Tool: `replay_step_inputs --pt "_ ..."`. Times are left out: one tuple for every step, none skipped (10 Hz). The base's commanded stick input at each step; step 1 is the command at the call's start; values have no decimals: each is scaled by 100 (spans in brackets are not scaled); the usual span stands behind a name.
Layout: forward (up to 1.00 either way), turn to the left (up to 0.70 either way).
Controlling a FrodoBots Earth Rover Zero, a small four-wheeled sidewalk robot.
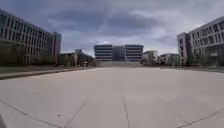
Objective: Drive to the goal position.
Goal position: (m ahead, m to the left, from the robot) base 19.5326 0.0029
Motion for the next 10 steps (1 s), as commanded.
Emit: replay_step_inputs --pt "70 0" --pt "70 0" --pt "70 0" --pt "70 0" --pt "70 0" --pt "70 0" --pt "70 0" --pt "70 0" --pt "70 0" --pt "70 0"
